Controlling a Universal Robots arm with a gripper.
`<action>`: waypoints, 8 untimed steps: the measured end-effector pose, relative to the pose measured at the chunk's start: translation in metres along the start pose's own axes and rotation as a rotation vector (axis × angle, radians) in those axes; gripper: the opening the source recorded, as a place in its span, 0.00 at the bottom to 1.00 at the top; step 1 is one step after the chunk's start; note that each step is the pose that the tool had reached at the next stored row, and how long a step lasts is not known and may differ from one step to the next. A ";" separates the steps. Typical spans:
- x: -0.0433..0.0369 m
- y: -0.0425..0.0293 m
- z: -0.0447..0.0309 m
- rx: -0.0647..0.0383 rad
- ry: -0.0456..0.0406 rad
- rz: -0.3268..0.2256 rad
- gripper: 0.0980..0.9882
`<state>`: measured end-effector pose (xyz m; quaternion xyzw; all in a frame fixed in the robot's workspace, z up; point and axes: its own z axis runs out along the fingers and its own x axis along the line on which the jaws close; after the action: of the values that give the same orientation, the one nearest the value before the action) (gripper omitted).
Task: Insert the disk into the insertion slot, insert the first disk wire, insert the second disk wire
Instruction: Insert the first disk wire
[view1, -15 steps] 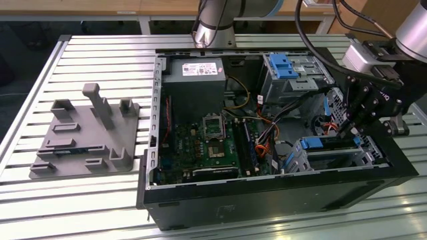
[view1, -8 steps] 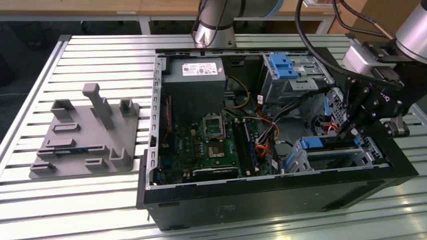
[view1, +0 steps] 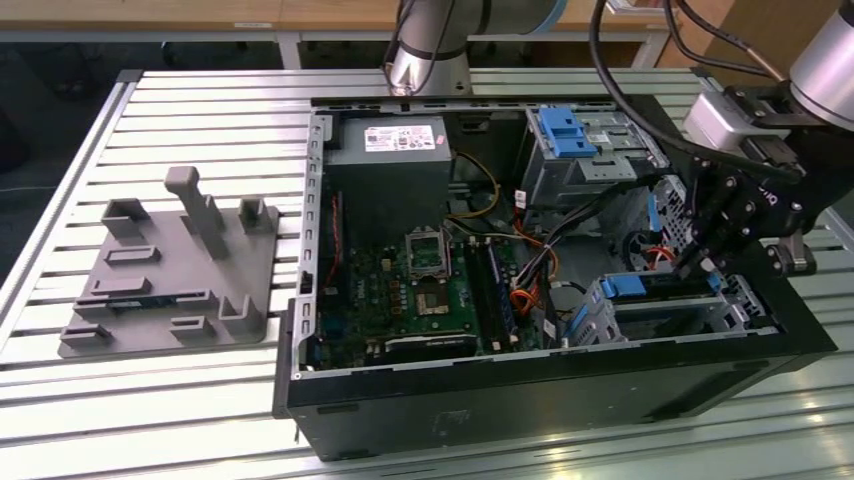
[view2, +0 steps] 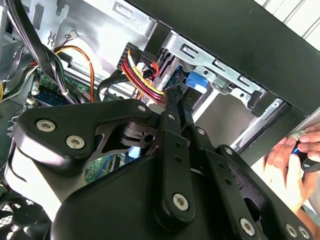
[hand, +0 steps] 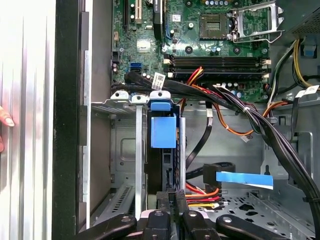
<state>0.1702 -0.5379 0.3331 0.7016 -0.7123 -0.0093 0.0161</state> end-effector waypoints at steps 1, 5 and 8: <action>0.0000 0.0000 0.0004 0.000 0.0000 0.000 0.07; 0.0003 -0.0001 0.0030 0.000 -0.0001 0.000 0.07; 0.0011 -0.0003 0.0053 0.000 0.0014 0.000 0.07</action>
<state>0.1703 -0.5390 0.3277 0.7017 -0.7123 -0.0088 0.0166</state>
